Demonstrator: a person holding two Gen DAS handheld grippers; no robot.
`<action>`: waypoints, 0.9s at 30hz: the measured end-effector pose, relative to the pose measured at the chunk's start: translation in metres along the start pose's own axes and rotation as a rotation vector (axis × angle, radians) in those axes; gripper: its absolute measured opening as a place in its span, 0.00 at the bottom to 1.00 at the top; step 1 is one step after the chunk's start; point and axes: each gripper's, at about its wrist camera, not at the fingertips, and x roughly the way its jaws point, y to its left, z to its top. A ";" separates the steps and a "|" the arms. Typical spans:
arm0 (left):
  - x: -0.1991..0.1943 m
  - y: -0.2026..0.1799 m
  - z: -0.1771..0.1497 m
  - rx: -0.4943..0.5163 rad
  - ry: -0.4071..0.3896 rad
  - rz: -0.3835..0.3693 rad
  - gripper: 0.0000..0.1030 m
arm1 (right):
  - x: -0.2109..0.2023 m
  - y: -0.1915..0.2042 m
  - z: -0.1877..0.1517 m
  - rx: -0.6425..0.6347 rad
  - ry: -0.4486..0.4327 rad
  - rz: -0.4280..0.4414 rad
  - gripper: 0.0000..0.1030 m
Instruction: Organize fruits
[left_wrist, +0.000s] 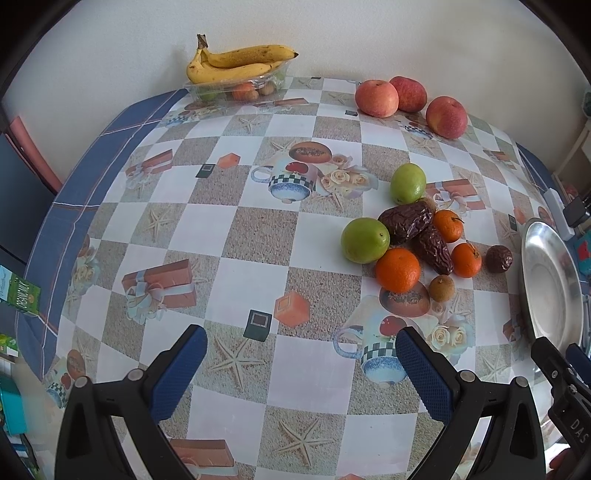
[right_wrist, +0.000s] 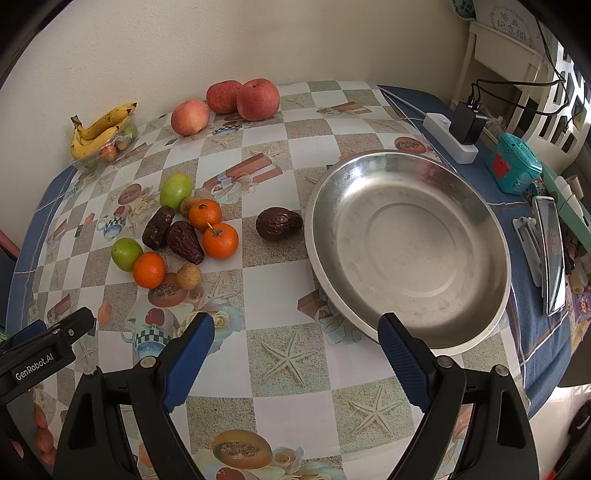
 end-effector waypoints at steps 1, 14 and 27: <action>0.000 0.000 0.000 0.001 -0.002 0.000 1.00 | 0.000 0.000 0.000 0.000 0.000 0.000 0.88; -0.002 0.001 -0.001 0.010 -0.026 0.004 1.00 | 0.000 0.002 0.000 0.000 -0.004 0.003 0.88; -0.003 0.012 0.011 -0.060 -0.089 -0.083 1.00 | -0.001 0.002 0.001 0.003 -0.015 0.039 0.88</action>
